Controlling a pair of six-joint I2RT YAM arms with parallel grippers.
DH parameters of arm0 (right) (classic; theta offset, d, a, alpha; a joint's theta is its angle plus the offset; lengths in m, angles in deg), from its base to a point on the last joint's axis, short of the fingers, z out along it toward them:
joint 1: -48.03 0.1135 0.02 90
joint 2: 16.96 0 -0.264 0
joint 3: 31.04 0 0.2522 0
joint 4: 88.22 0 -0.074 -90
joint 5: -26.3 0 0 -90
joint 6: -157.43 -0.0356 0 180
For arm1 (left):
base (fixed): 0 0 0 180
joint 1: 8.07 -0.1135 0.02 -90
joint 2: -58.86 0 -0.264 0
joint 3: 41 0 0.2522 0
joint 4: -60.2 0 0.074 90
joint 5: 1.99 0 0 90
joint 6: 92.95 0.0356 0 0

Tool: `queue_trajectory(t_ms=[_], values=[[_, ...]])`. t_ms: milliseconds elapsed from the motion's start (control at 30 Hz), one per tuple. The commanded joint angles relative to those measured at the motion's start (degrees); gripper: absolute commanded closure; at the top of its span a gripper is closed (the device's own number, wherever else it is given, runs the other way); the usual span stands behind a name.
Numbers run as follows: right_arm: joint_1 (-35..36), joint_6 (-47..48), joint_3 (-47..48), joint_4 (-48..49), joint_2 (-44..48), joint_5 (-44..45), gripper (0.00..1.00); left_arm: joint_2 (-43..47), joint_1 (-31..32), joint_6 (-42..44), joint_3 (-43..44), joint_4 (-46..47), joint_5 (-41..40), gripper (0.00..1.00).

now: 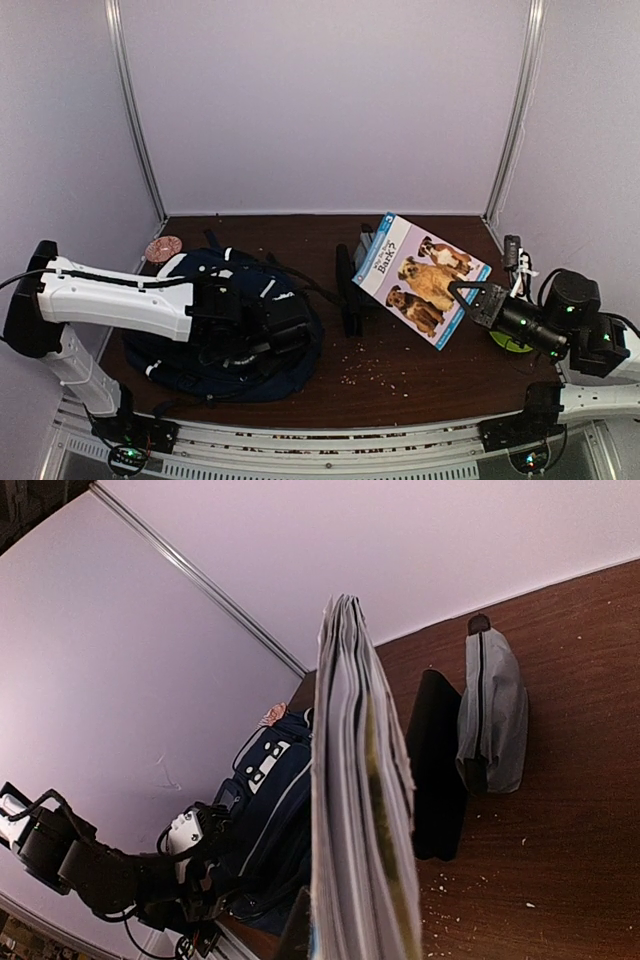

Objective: Pack the student bag
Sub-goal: Place the book in the student bag.

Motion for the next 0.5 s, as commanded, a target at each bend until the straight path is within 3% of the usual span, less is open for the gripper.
queue_trajectory(t_ms=[0,300,467], values=[[-0.3,0.1,0.3,2.6,0.6,0.3,1.0,-2.7,-0.3,-2.5,2.4,-6.6,-4.9,0.02],[-0.3,0.3,1.0,4.1,-0.9,-1.3,1.0,-7.3,-0.8,-3.4,2.5,-7.5,-4.6,0.05],[-0.3,-0.2,0.8,5.2,-1.7,-2.3,1.0,-7.1,-2.2,-3.2,0.7,-6.0,-5.2,0.21]])
